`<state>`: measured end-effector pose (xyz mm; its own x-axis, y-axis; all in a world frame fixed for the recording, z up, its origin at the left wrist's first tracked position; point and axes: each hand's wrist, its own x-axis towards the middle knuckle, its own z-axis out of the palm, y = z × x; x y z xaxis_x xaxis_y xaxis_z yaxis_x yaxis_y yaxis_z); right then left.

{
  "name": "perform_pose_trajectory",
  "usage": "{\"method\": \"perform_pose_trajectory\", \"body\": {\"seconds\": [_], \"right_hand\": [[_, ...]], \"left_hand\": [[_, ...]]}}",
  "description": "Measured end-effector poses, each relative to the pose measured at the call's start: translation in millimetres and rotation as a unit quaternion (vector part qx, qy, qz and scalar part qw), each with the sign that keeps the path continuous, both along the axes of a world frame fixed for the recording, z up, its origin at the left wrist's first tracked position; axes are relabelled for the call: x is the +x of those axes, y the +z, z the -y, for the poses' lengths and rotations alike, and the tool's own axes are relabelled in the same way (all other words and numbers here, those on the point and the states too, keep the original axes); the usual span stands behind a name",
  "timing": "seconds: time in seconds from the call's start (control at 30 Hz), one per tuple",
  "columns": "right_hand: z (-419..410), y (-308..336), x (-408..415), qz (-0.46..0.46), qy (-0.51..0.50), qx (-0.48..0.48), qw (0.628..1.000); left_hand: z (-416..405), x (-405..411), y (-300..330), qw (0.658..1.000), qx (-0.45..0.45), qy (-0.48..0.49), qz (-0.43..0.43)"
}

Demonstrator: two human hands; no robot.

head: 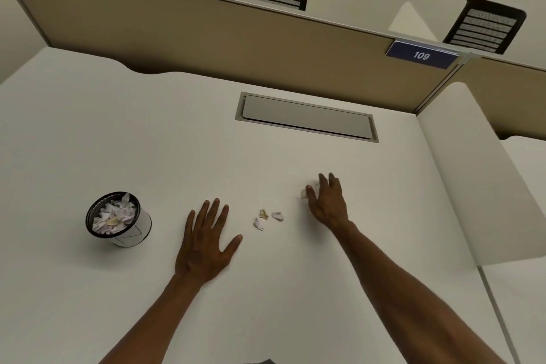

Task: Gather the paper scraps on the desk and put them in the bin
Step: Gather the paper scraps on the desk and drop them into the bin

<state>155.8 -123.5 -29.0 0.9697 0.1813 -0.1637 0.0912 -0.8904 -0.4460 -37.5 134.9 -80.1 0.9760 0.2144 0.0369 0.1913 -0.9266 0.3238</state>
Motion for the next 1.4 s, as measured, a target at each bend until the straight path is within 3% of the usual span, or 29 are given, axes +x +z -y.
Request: {"method": "perform_pose_trajectory", "body": {"seconds": [0.13,0.47,0.6,0.7,0.77,0.87,1.03,1.2,1.4], "right_hand": [[1,-10,-5,-0.041,0.066,-0.018,0.997],[-34,-17,-102,-0.014,0.190,0.099,0.977],[-32,-12,-103,0.011,0.112,0.144,0.983],[-29,-9,-100,0.039,0.048,0.103,0.993],[-31,-6,-99,0.008,0.064,0.060,0.996],[-36,-7,-92,-0.037,0.120,0.028,0.992],[-45,0,-71,-0.042,0.149,0.006,0.988],[-58,2,-70,-0.017,0.182,0.034,0.983],[-64,-3,-80,0.006,0.153,0.067,0.986]], "left_hand": [[-1,0,0,1.000,0.005,-0.001,-0.001],[0,-1,-1,1.000,-0.003,-0.009,0.002],[-1,0,-2,1.000,-0.023,-0.012,0.017],[5,1,-1,0.992,-0.097,-0.017,0.075],[12,7,5,0.987,-0.134,-0.030,0.083],[19,27,18,0.982,-0.183,-0.053,0.001],[25,65,42,0.973,-0.188,-0.070,-0.112],[36,77,45,0.978,-0.169,-0.092,-0.080],[40,62,33,0.978,-0.201,-0.057,-0.031]]}}
